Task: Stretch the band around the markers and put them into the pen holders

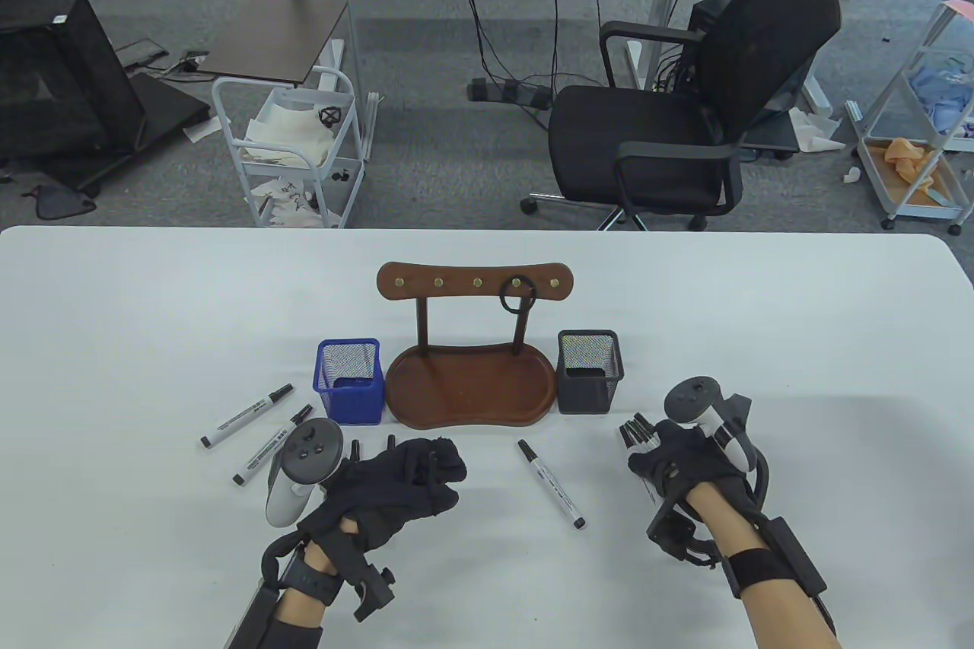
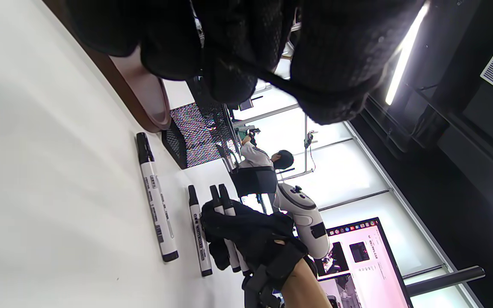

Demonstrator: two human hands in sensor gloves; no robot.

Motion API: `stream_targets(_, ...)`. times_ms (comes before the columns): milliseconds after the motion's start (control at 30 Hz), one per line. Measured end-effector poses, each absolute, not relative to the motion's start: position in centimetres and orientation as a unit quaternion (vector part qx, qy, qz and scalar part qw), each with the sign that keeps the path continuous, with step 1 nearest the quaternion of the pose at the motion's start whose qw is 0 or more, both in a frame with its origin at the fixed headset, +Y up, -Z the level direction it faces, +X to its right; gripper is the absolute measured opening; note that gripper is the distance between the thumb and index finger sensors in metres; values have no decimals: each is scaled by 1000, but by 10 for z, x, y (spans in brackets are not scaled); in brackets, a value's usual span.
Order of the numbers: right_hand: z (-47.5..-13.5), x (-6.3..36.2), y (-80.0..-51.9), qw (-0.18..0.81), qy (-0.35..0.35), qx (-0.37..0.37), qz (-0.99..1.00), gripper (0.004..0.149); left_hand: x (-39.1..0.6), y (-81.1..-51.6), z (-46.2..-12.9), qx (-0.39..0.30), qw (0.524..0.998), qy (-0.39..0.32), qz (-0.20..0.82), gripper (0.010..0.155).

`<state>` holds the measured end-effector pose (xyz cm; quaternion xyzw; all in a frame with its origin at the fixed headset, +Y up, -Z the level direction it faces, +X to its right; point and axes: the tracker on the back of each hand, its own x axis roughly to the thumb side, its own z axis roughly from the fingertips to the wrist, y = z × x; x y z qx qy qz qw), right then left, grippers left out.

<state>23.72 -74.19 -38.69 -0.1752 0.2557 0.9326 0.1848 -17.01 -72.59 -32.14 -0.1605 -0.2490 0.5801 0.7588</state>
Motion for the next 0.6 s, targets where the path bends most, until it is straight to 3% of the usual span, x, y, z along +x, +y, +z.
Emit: stream_targets(600,-384,219,-745,123,253,-185,942,58,-170,-726,-321,-161,760,-248,579,71)
